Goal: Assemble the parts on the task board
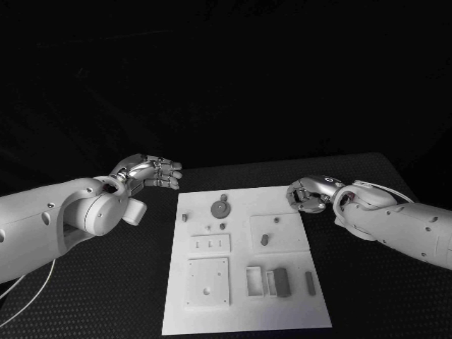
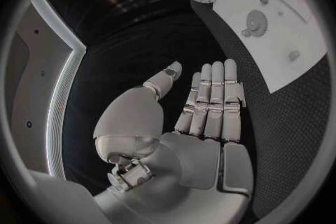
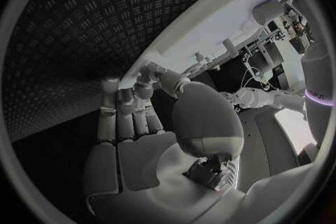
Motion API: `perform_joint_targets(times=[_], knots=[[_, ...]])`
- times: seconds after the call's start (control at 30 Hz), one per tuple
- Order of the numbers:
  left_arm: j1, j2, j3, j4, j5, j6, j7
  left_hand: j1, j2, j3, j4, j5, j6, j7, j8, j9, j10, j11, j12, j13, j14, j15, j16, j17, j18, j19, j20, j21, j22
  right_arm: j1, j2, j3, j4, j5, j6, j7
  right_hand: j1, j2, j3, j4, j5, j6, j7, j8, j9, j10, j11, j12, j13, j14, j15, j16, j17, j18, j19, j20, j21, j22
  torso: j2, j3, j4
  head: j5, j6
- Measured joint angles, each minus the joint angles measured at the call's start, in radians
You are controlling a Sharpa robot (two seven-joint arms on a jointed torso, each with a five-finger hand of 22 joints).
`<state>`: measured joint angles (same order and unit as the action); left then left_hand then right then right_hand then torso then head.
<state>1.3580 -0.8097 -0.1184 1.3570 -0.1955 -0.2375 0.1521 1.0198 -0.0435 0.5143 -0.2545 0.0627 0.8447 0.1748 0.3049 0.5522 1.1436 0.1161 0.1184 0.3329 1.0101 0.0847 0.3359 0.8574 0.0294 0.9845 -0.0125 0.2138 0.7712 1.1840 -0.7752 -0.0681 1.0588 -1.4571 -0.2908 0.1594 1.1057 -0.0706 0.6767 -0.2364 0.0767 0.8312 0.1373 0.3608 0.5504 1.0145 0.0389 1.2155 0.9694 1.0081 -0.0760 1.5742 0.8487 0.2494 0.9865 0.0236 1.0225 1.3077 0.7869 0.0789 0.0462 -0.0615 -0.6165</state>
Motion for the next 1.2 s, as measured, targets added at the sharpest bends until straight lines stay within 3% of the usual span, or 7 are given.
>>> perform_joint_targets(times=[0.4,0.57,0.63,0.7,0.77,0.97,1.2], knots=[[0.000,0.000,0.000,0.000,-0.001,0.001,0.000,0.000,0.000,0.000,0.000,0.000,0.000,0.000,0.000,0.001,0.000,0.000,0.000,0.001,0.000,0.000,0.000,0.001,0.000,0.000,0.000,0.000,0.001,0.000,0.002,0.000,0.004,0.004,-0.013,-0.002,-0.001,0.009,-0.001,-0.014,0.000,0.000,0.000,0.005,0.010,0.000,0.000,0.000,-0.002,0.007,-0.001,0.004,-0.001,0.000,0.006,-0.003,0.004,0.000,-0.001,0.0007,-0.0001,-0.001,-0.002],[0.000,-0.001,0.000,0.000,-0.016,0.004,-0.004,0.000,0.000,-0.001,0.006,0.000,0.008,-0.001,0.000,0.006,0.010,-0.002,0.000,0.010,0.017,-0.008,0.000,0.011,0.000,0.006,-0.006,0.000,0.006,0.000,-0.003,0.001,0.032,0.026,-0.026,-0.018,-0.005,0.013,0.001,-0.018,0.000,0.000,0.000,0.005,0.014,0.000,0.000,0.000,-0.002,0.009,-0.002,0.004,-0.002,0.000,0.007,-0.004,0.004,0.000,-0.001,0.0008,-0.0006,-0.002,-0.002],[0.000,-0.002,0.000,0.002,-0.030,0.004,-0.007,-0.004,0.004,-0.001,0.009,0.000,0.030,-0.008,0.009,0.010,0.027,-0.010,0.000,0.017,0.036,-0.012,0.000,0.020,0.002,0.017,-0.013,0.000,0.010,-0.001,-0.007,0.008,0.055,0.036,-0.030,-0.031,-0.005,0.013,0.001,-0.023,0.000,0.000,0.000,0.005,0.015,0.000,0.000,0.000,-0.003,0.009,-0.002,0.007,-0.002,0.000,0.009,-0.006,0.004,0.000,-0.001,0.0008,-0.0012,-0.002,0.000],[0.000,-0.002,0.000,0.004,-0.045,0.005,-0.014,-0.008,0.008,-0.005,0.013,0.000,0.057,-0.021,0.017,0.012,0.048,-0.022,0.005,0.025,0.055,-0.024,0.004,0.032,0.015,0.033,-0.022,0.008,0.016,0.002,-0.009,0.019,0.077,0.043,-0.031,-0.046,-0.005,0.013,0.001,-0.023,0.000,0.000,0.000,0.009,0.017,0.000,0.000,0.000,-0.003,0.013,-0.003,0.008,-0.002,0.000,0.012,-0.009,0.004,0.000,-0.001,0.0008,-0.0018,-0.001,0.002],[0.000,-0.001,0.000,0.008,-0.065,0.008,-0.028,-0.017,0.015,-0.011,0.019,0.000,0.075,-0.029,0.017,0.013,0.057,-0.025,0.006,0.030,0.060,-0.029,0.005,0.041,0.017,0.038,-0.027,0.008,0.020,0.015,-0.010,0.024,0.107,0.048,-0.030,-0.067,-0.005,0.013,0.001,-0.023,0.000,0.000,0.000,0.009,0.017,0.000,0.000,0.000,-0.003,0.014,-0.003,0.008,-0.003,0.000,0.012,-0.009,0.004,0.000,-0.002,0.0003,-0.0023,-0.001,0.005],[0.000,0.023,0.000,0.014,-0.115,0.012,-0.085,-0.055,-0.008,-0.026,0.039,-0.006,0.096,-0.039,0.017,0.007,0.084,-0.034,0.006,0.042,0.080,-0.038,0.011,0.063,0.016,0.054,-0.036,0.015,0.032,0.055,-0.002,0.027,0.198,0.052,-0.025,-0.144,-0.005,0.013,0.002,-0.030,0.000,0.004,-0.003,0.009,0.019,0.004,-0.004,0.000,-0.004,0.018,-0.005,0.008,-0.004,0.000,0.012,-0.009,0.004,0.000,-0.004,-0.0024,-0.0051,0.002,0.012],[0.000,0.056,0.000,0.019,-0.154,0.027,-0.150,-0.111,-0.050,-0.049,0.063,-0.010,0.071,-0.029,-0.008,-0.008,0.084,-0.034,0.006,0.048,0.080,-0.038,0.012,0.073,0.016,0.054,-0.036,0.015,0.039,0.072,0.028,0.027,0.261,0.055,-0.009,-0.222,-0.008,0.016,0.005,-0.033,0.000,0.005,-0.005,0.009,0.021,0.006,-0.006,0.000,-0.004,0.017,-0.008,0.008,-0.005,0.000,0.016,-0.013,0.004,0.000,-0.012,-0.0073,-0.0114,0.012,0.020]])
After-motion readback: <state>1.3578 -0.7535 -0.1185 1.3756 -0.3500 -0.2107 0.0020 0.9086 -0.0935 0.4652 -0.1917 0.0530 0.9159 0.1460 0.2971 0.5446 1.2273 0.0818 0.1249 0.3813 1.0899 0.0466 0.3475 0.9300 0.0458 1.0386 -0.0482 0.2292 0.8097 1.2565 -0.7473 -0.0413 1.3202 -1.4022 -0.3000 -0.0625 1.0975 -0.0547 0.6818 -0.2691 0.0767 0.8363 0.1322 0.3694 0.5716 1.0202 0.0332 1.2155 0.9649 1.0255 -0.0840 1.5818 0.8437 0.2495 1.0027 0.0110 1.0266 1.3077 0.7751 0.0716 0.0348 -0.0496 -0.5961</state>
